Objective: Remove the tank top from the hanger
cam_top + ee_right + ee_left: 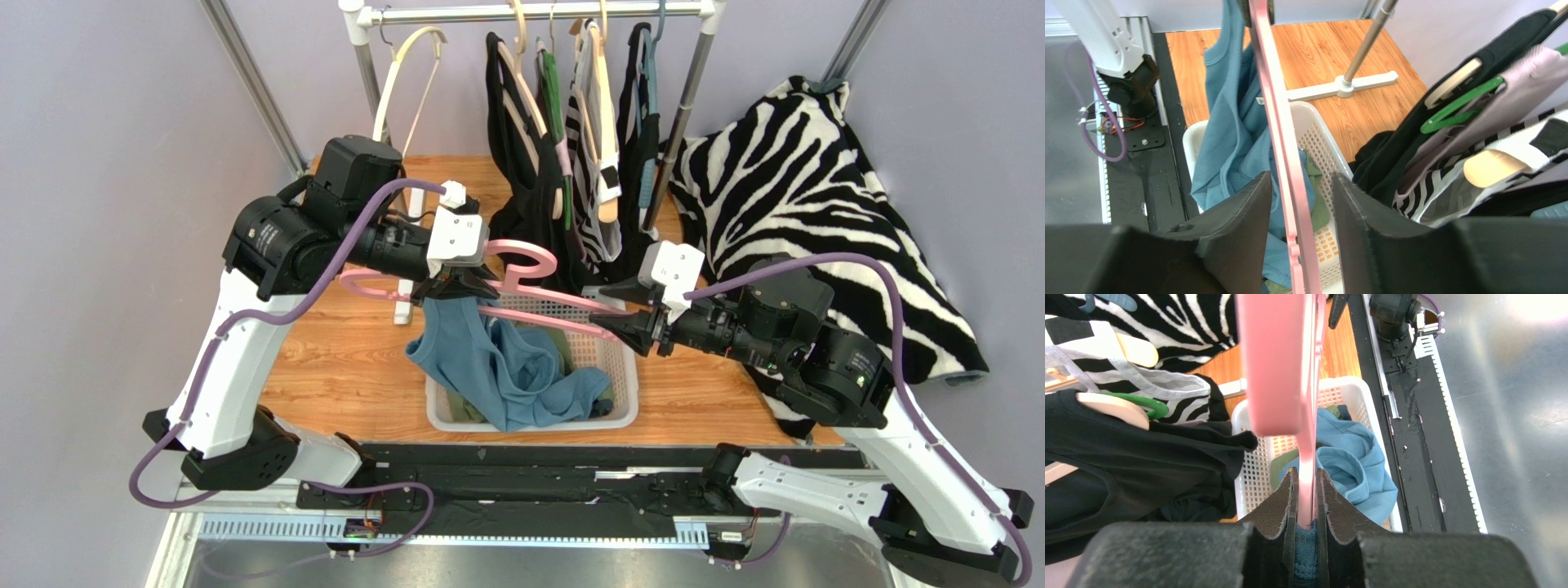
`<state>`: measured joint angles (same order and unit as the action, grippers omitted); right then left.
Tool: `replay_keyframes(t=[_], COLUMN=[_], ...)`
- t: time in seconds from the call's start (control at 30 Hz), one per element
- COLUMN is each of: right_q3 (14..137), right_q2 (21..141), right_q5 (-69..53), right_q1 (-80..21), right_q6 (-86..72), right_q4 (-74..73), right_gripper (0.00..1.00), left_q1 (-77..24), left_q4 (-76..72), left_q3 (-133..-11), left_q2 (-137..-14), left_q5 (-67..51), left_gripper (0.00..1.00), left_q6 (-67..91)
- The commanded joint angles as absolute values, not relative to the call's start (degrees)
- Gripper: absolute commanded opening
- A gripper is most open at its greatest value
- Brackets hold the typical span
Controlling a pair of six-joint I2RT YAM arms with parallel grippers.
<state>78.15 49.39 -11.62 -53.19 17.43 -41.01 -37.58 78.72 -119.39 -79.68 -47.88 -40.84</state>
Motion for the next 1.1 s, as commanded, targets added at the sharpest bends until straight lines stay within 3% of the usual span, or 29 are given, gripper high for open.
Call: replay_keyframes(t=[0.0, 0.17, 0.27, 0.47, 0.53, 0.57, 0.63, 0.67, 0.93, 1.07], right_q3=[77.78, 76.64, 76.55, 76.73, 76.64, 76.73, 76.90, 76.99, 76.82, 76.38], right_q2=[49.57, 49.92, 49.66, 48.17, 47.64, 47.38, 46.85, 46.67, 44.21, 42.89], right_q5=[-15.81, -16.61, -16.70, -15.56, -14.94, -14.68, -14.50, -14.50, -12.84, -12.04], right_q1=[-53.09, -53.09, -53.09, -53.09, -53.17, -53.17, -53.17, -53.09, -53.09, -53.17], right_q6=[17.49, 16.35, 15.74, 14.59, 13.98, 13.80, 13.01, 12.75, 10.81, 10.02], right_q4=[-39.02, -39.46, -39.81, -39.73, -39.20, -38.94, -38.93, -39.02, -39.73, -39.64], right_gripper=[0.32, 0.08, 0.00, 0.00, 0.00, 0.00, 0.00, 0.00, 0.00, 0.00], left_q1=[-38.32, -38.41, -38.41, -38.41, -38.41, -38.41, -38.41, -38.50, -38.41, -38.32], left_q4=[86.84, 86.49, 86.14, 82.02, 80.60, 78.94, 76.04, 75.16, 66.11, 64.07], left_q3=[-120.32, -121.37, -122.08, -122.17, -122.08, -121.99, -121.73, -121.64, -117.18, -110.14], left_q2=[-78.31, -78.05, -77.87, -76.65, -76.29, -75.85, -75.41, -74.80, -67.68, -63.38], left_q5=[-49.39, -49.57, -49.40, -46.33, -44.92, -42.91, -39.83, -36.16, -13.82, -5.90], left_gripper=[0.00, 0.00, 0.00, 0.01, 0.11, 0.33, 0.52, 0.73, 0.77, 0.72], left_q6=[-42.01, -41.31, -40.96, -37.97, -36.48, -35.78, -33.41, -32.79, -31.38, -30.59])
